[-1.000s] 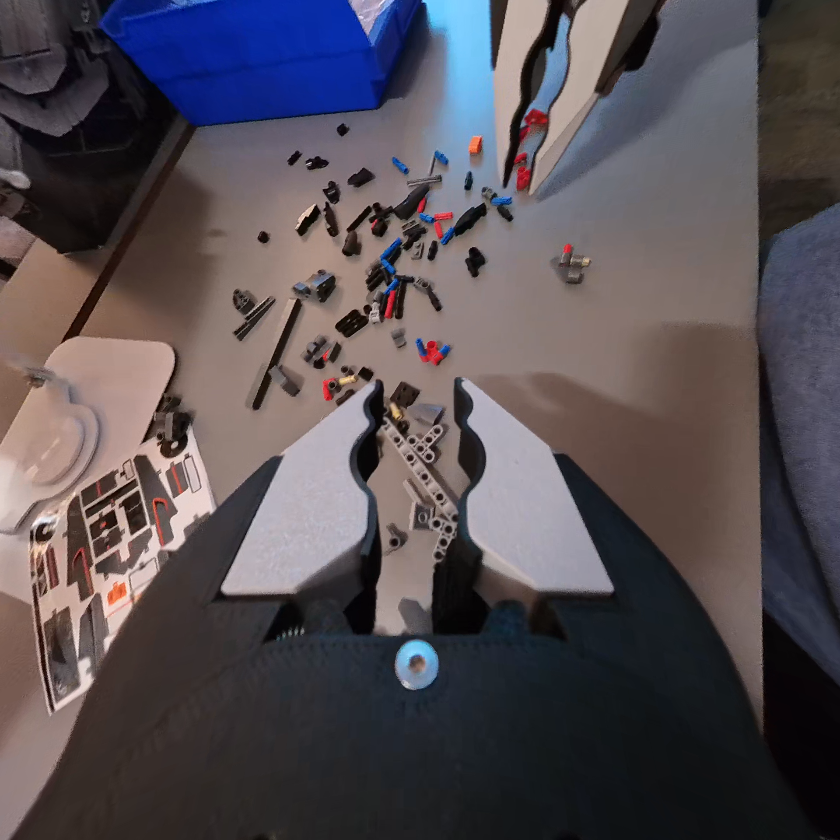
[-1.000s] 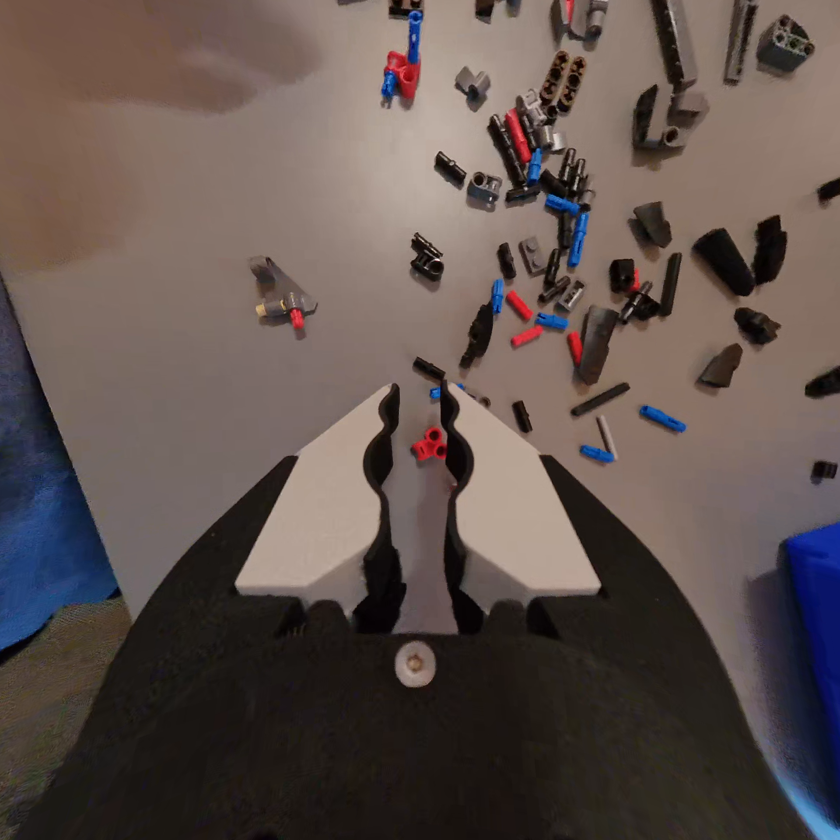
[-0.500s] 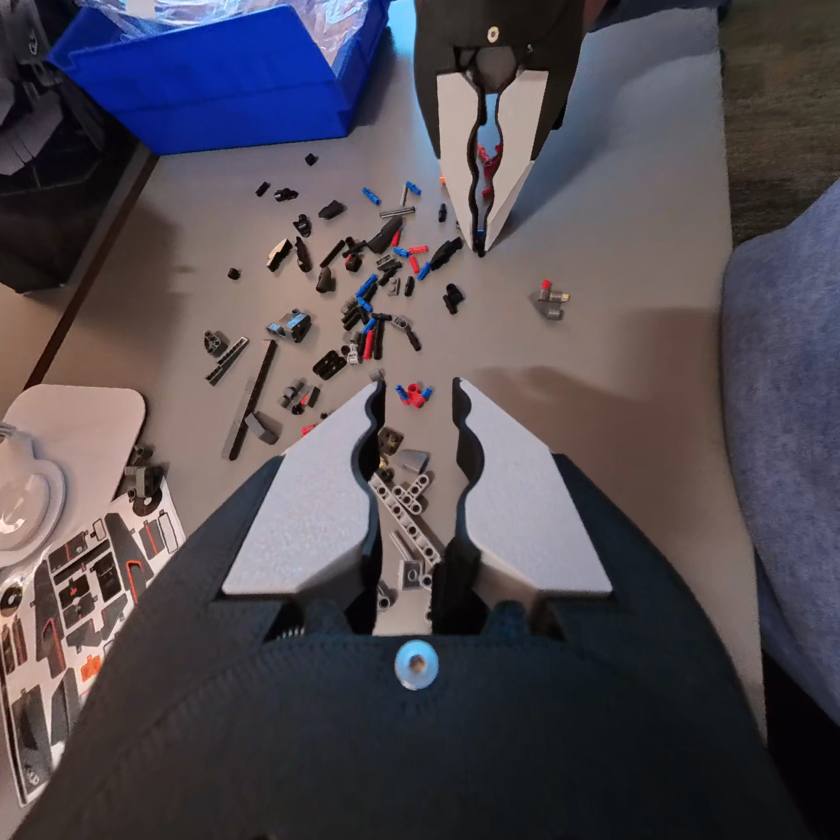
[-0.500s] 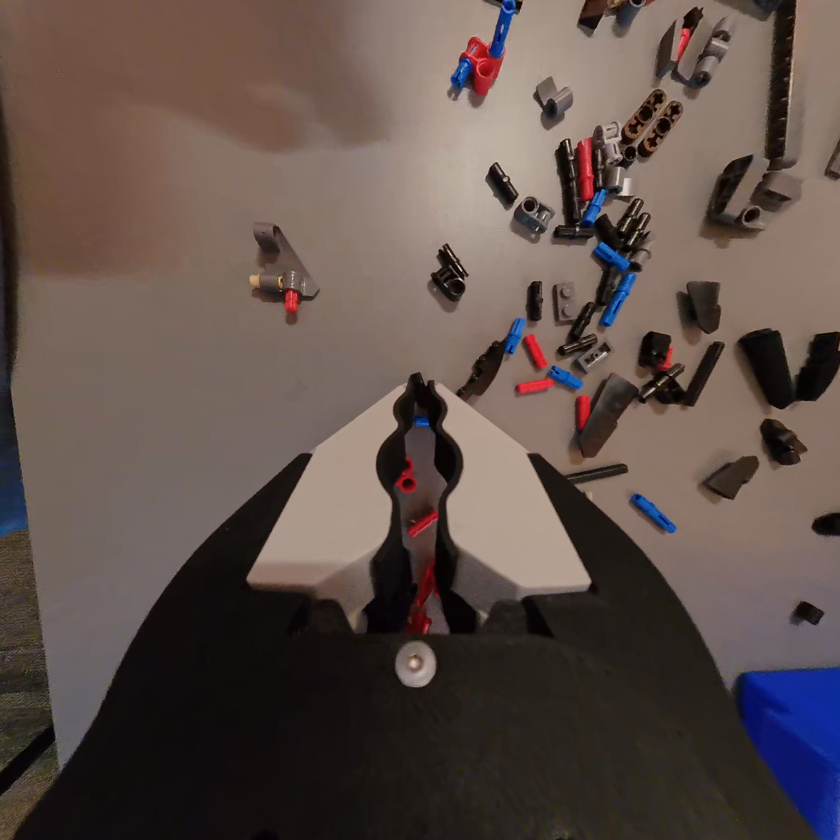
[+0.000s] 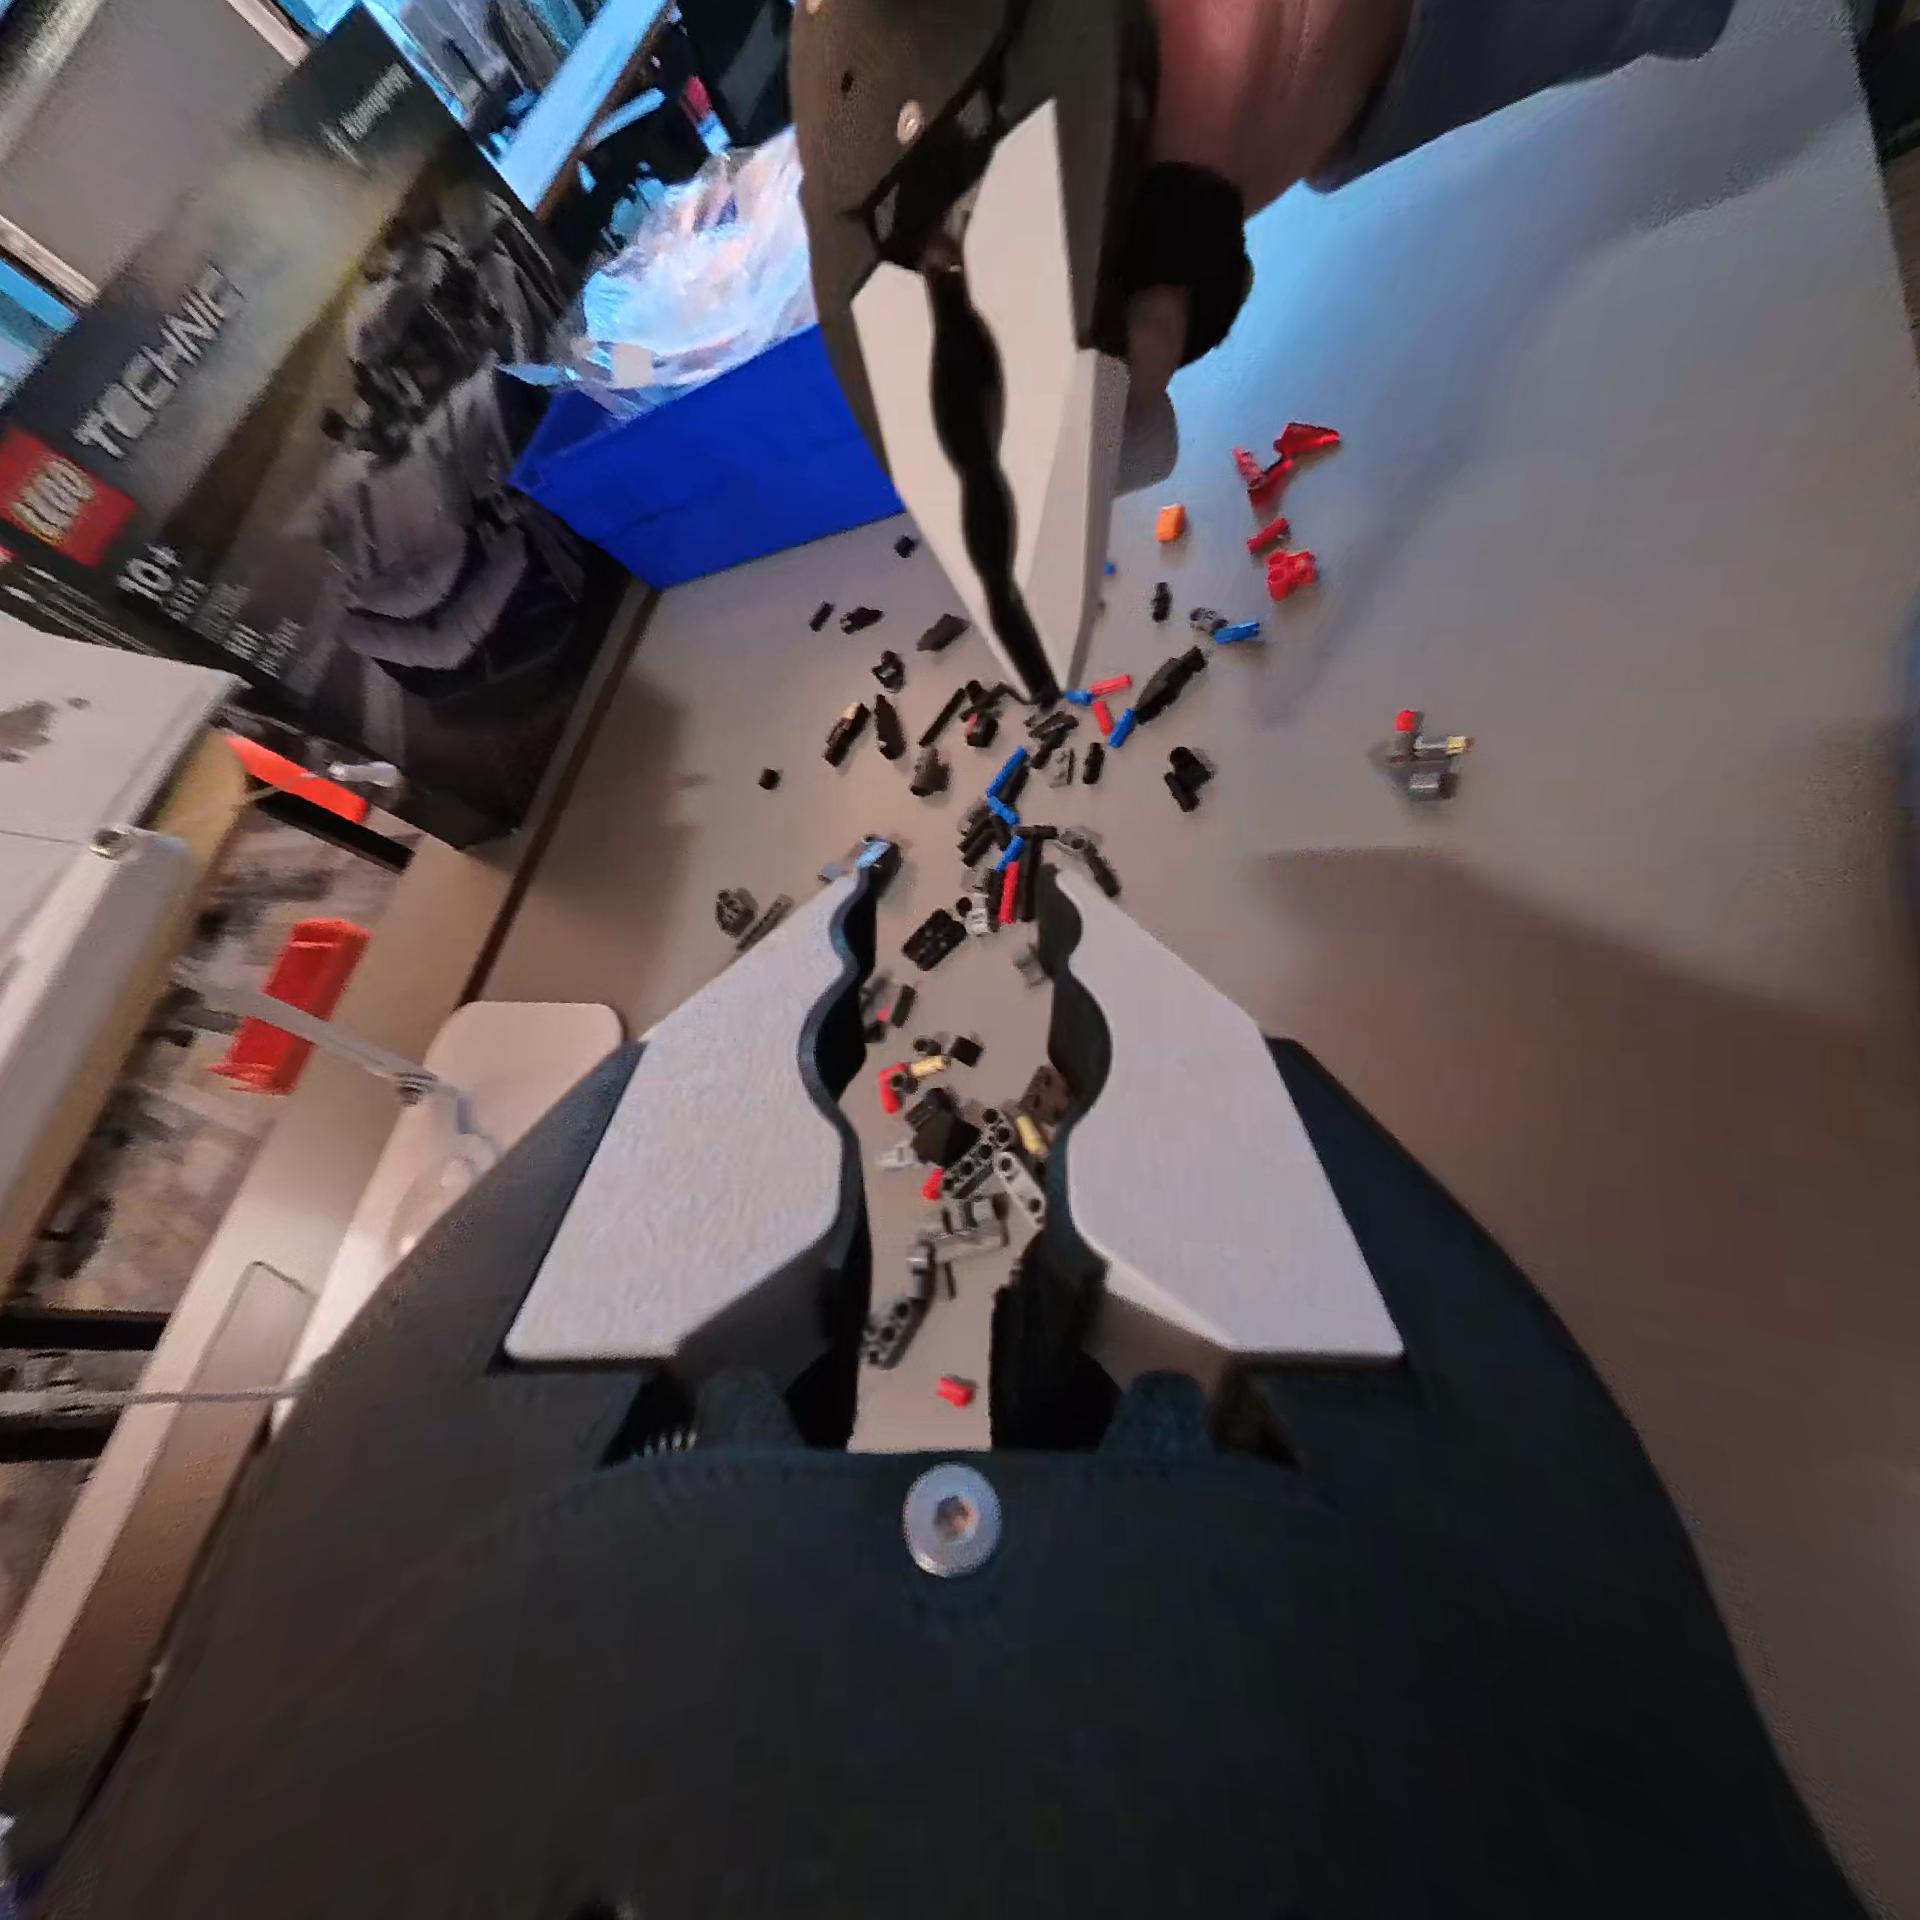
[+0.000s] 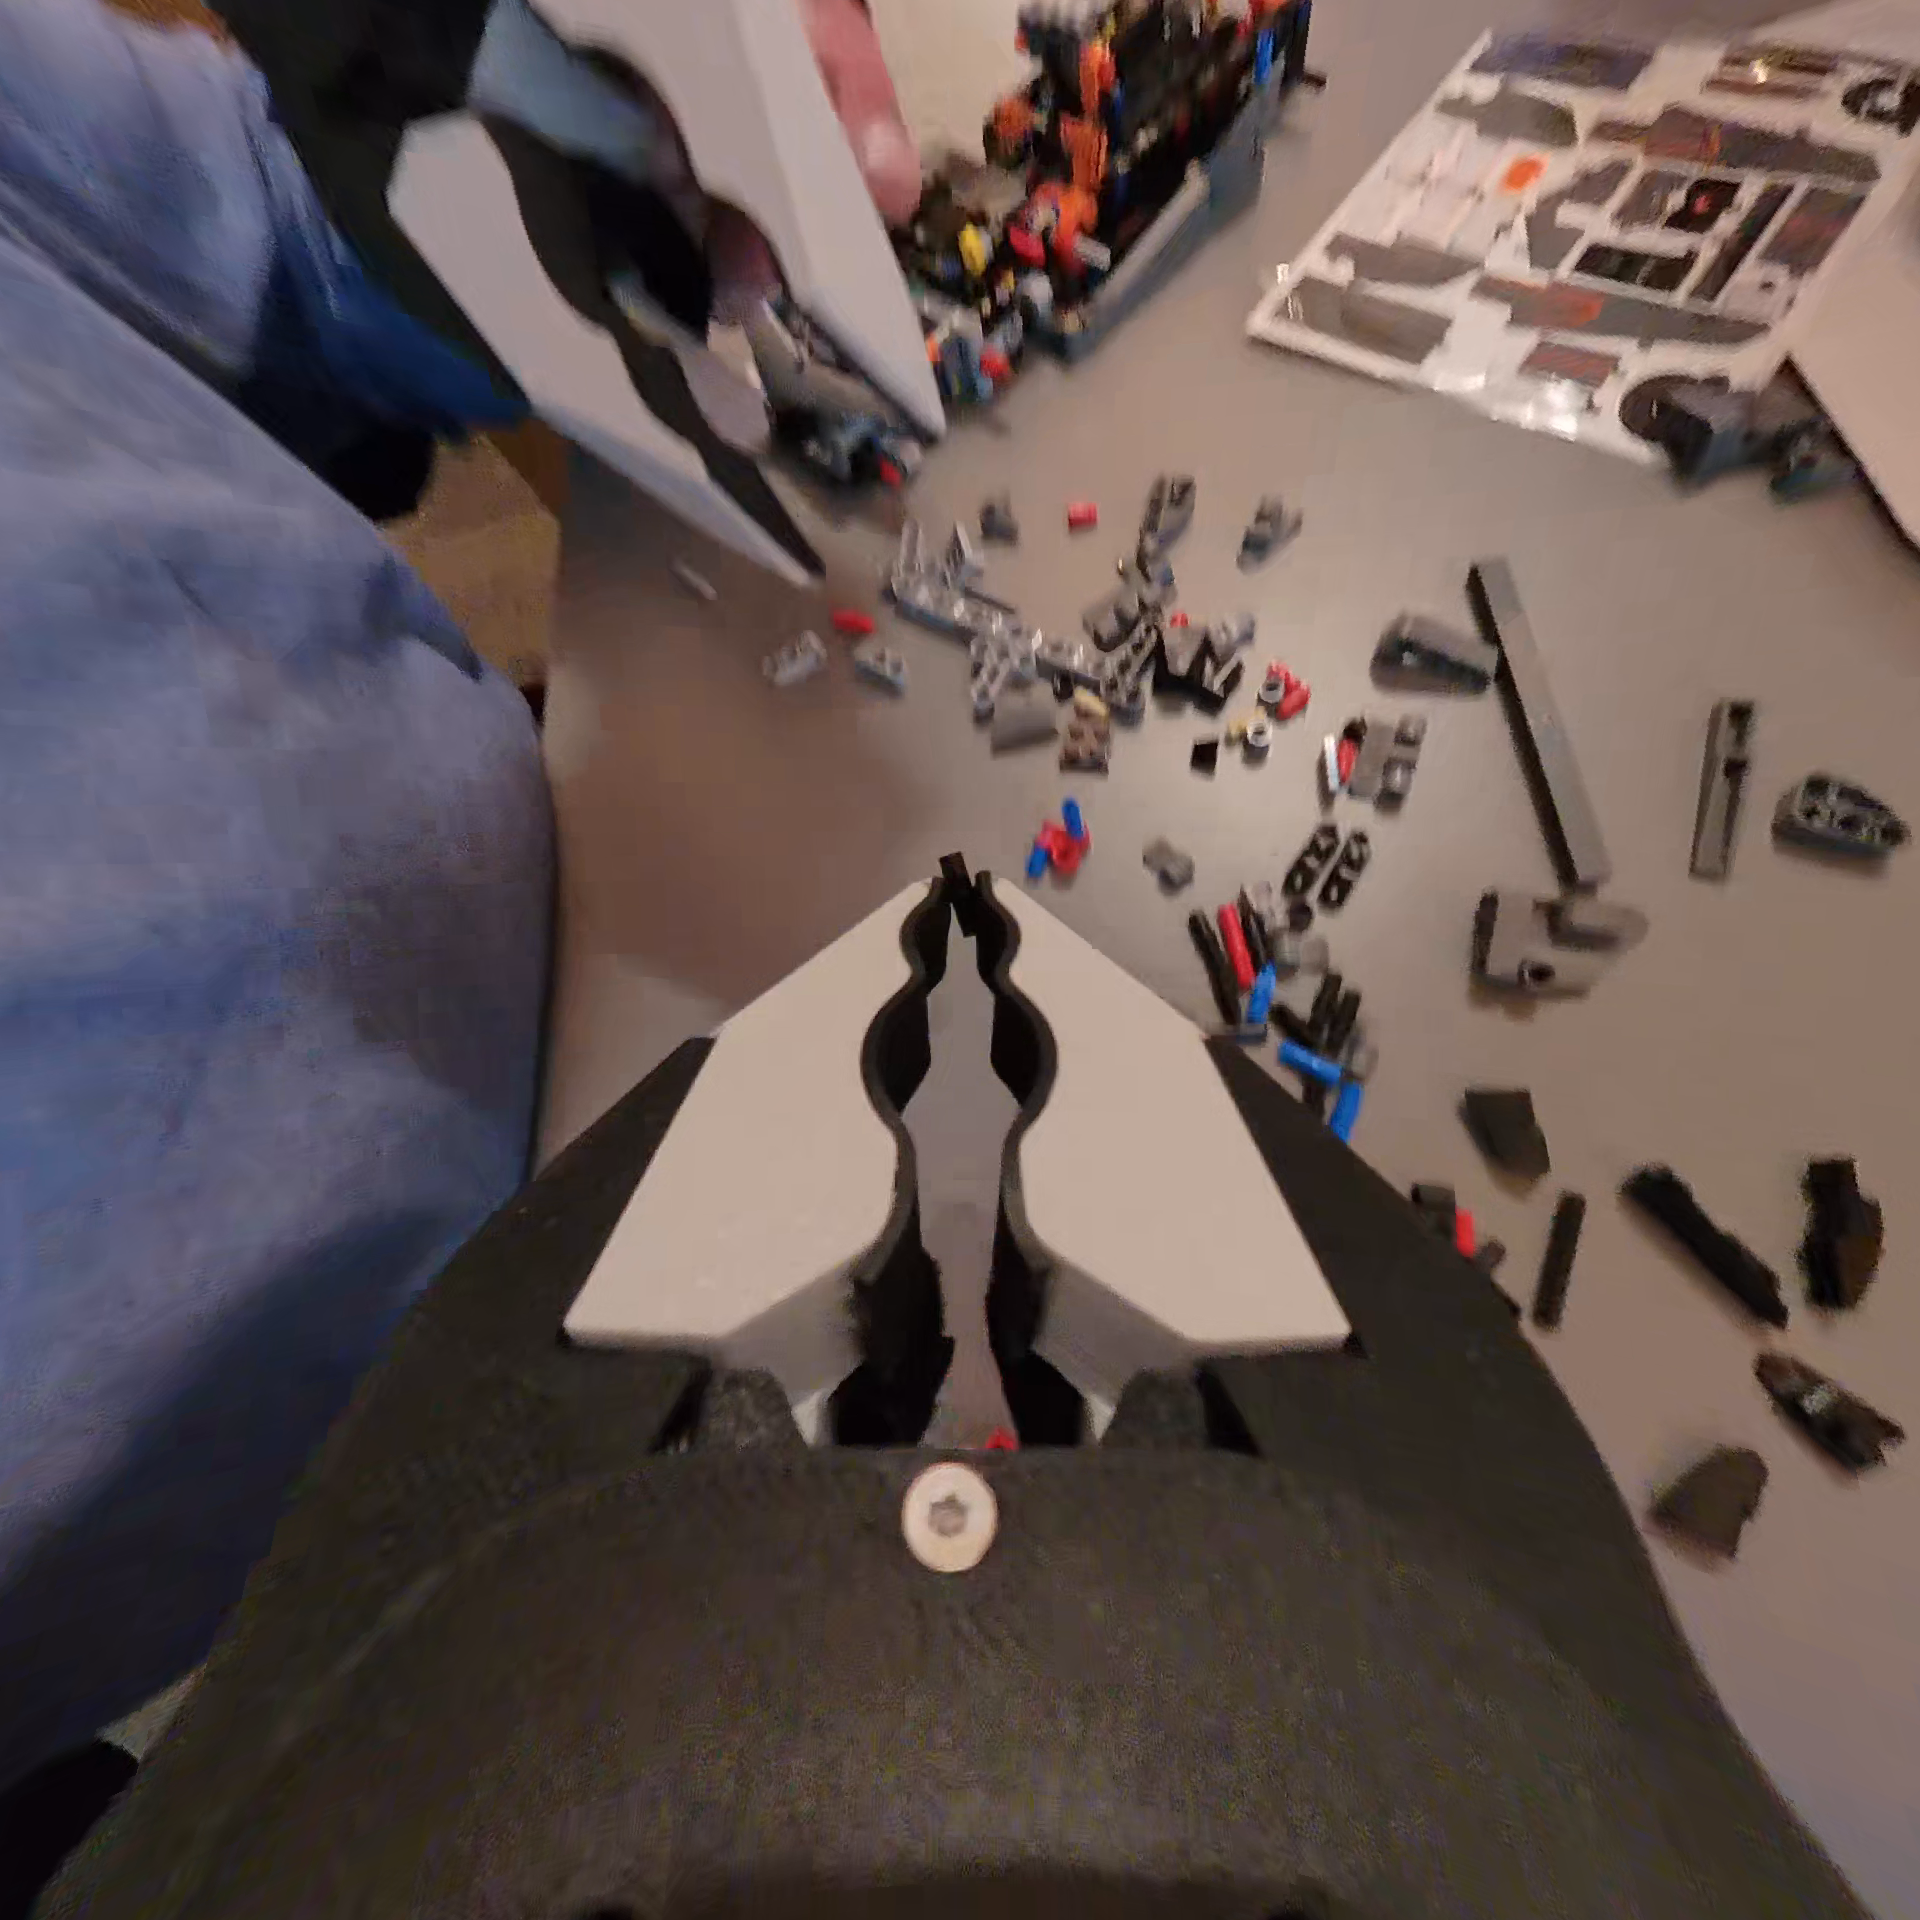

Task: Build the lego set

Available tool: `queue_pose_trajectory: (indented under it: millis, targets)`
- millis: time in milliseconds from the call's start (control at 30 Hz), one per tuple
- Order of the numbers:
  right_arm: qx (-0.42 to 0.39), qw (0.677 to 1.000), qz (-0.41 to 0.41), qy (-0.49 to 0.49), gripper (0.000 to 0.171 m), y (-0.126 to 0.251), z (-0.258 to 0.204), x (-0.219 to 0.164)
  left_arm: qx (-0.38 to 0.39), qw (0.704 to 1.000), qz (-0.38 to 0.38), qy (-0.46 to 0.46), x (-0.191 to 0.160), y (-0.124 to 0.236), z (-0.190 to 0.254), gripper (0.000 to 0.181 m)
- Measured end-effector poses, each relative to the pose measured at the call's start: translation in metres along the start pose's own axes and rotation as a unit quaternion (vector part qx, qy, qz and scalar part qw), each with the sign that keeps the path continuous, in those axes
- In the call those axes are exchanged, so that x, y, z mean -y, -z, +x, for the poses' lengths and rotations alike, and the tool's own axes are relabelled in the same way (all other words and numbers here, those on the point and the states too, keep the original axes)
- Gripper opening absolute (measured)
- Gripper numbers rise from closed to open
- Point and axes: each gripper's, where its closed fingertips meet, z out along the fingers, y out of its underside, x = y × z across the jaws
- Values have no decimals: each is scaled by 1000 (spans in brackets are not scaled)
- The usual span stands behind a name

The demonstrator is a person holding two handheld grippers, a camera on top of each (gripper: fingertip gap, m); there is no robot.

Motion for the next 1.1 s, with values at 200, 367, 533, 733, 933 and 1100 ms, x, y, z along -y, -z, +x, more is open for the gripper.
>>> queue_pose_trajectory:
  millis: [200,367,533,733,933,1100]
  targets:
    - [65,997,32,-25,2,-10,-9,45,56,995,10,-78,10,8,-10,29]
    - [100,994,23,-30,2,-11,-15,61,72,989,5,-132,17,8,-9,30]
    - [110,993,22,-28,2,-11,-23,71,92,985,12,-148,27,9,-12,25]
    - [132,990,35,-39,2,-10,-33,78,109,981,5,-164,28,7,-13,13]
    - [145,986,43,-71,2,-9,-34,81,131,973,-2,-188,29,11,-16,5]
    - [112,984,100,-91,3,-5,-25,98,167,974,-11,-149,28,16,-31,1]
